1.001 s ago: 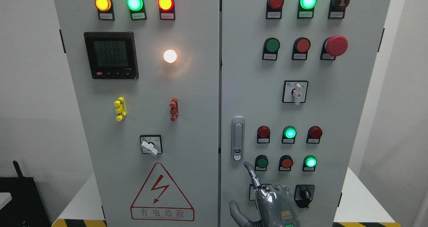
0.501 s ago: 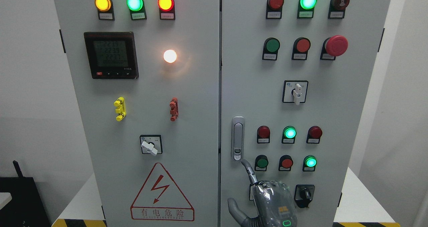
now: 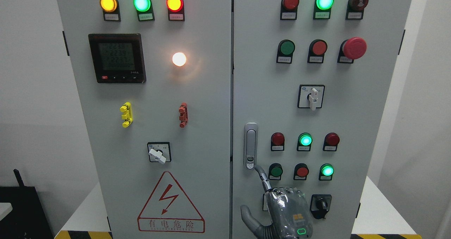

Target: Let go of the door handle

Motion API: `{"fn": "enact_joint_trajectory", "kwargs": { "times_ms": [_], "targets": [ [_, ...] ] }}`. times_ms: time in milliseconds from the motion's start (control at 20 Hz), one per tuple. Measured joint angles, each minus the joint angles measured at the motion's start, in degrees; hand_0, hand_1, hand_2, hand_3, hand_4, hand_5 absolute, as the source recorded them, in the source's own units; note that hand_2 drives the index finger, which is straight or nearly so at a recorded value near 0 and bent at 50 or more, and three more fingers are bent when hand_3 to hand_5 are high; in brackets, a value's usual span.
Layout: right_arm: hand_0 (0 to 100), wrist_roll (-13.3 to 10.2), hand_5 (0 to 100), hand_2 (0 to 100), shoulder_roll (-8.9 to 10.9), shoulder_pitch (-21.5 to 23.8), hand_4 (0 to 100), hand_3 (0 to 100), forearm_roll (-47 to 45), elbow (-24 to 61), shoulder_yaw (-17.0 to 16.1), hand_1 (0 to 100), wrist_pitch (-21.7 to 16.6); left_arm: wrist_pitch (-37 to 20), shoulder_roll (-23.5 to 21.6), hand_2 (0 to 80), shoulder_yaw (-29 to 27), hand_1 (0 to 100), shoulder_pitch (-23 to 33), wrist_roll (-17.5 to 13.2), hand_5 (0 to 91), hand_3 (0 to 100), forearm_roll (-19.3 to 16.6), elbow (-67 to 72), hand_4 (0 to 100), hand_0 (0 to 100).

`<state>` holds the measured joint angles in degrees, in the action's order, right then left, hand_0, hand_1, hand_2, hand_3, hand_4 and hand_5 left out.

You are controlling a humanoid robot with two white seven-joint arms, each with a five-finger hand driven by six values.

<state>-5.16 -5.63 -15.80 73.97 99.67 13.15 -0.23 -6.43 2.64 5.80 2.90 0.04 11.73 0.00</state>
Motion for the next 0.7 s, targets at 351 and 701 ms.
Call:
{"fn": "enact_joint_trajectory", "kwargs": {
  "times_ms": [351,701],
  "targets": [
    [35,0.9,99,0,0.00,-0.4,99,100,0.2,-0.4,0.2,40,0.0,0.0,0.0,0.0,0.0,39,0.0,0.0,0.0,0,0.0,0.0,0,12],
    [35,1.0,99,0,0.00,-0.9,99,100,0.3,-0.6,0.5,39,0.1,0.0,0.0,0.0,0.0,39,0.0,0.0,0.0,0,0.0,0.0,0,12]
  ]
}}
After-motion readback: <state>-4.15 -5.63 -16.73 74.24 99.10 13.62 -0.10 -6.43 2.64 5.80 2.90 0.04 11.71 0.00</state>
